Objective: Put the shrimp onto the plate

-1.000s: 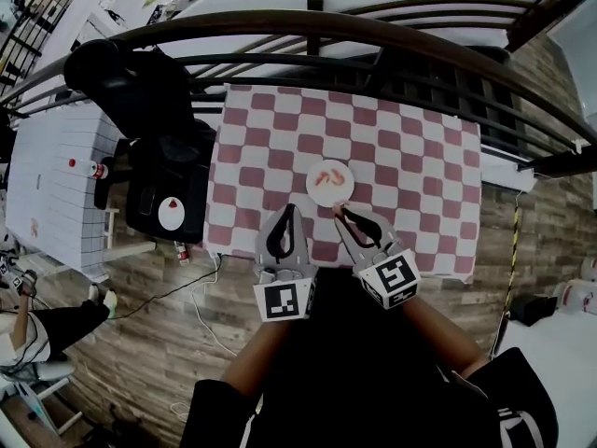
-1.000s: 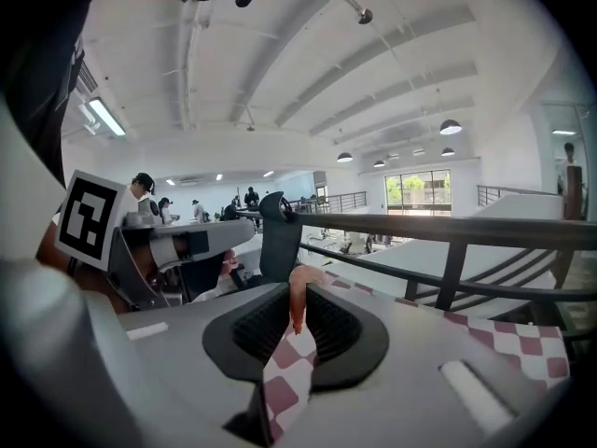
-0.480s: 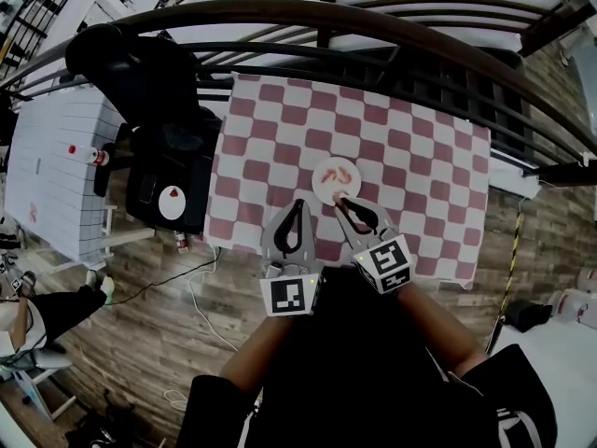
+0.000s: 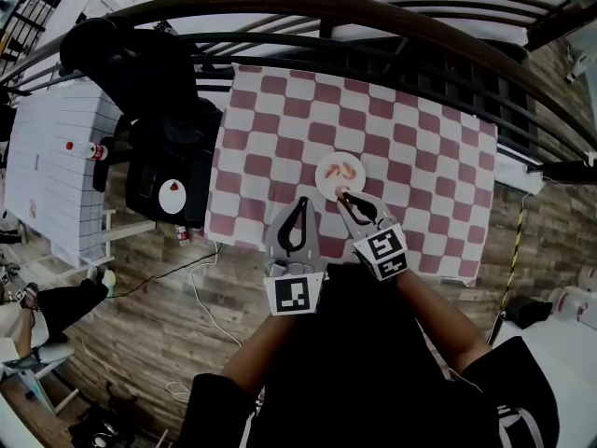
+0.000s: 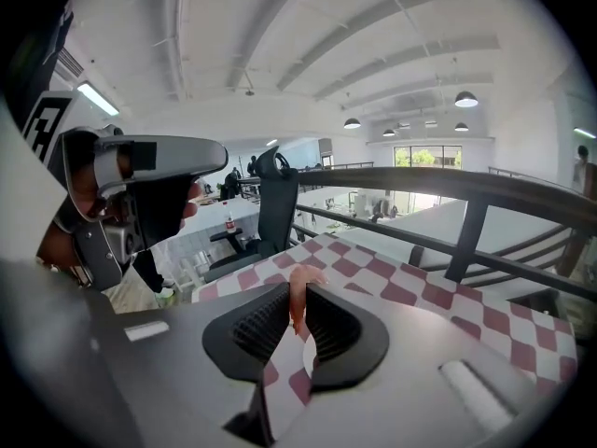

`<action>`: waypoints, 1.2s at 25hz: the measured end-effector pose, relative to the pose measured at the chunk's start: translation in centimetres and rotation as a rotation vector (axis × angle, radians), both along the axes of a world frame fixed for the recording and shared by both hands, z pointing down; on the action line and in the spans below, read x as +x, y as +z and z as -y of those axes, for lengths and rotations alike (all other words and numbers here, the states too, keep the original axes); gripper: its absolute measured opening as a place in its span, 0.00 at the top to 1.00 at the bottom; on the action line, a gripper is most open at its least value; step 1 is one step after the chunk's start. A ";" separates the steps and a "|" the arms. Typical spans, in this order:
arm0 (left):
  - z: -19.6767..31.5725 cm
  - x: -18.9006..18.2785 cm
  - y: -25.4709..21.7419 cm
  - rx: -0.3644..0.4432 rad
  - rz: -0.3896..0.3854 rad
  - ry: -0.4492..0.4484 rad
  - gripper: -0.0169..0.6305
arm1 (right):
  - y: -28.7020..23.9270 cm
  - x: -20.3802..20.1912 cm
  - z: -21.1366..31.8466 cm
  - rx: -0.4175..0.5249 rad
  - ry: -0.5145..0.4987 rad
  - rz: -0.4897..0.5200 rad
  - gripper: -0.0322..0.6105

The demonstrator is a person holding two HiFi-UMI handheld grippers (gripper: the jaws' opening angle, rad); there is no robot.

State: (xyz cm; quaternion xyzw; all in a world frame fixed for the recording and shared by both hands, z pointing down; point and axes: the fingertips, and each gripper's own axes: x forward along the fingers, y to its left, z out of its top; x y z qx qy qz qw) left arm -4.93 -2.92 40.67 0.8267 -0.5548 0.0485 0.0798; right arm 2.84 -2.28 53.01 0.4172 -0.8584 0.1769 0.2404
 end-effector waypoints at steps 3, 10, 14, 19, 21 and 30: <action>0.0 -0.1 0.5 -0.013 0.000 -0.005 0.96 | 1.2 -0.1 0.1 -0.019 -0.004 -0.005 0.87; 0.1 -0.3 1.2 -0.022 -0.002 -0.038 0.96 | 4.6 0.0 0.4 -0.056 -0.023 -0.038 0.86; 0.0 0.0 1.5 -0.029 -0.005 -0.039 0.96 | 6.3 0.6 0.6 -0.095 -0.021 -0.064 0.87; 0.1 0.0 1.7 -0.036 -0.006 -0.047 0.96 | 8.5 0.9 0.8 -0.143 -0.021 -0.092 0.87; 0.0 0.0 1.8 -0.035 -0.004 -0.054 0.96 | 9.3 1.1 0.8 -0.154 -0.028 -0.101 0.86; -0.5 -0.9 2.0 -0.055 0.007 -0.088 0.96 | 12.3 1.4 1.1 -0.199 -0.043 -0.141 0.86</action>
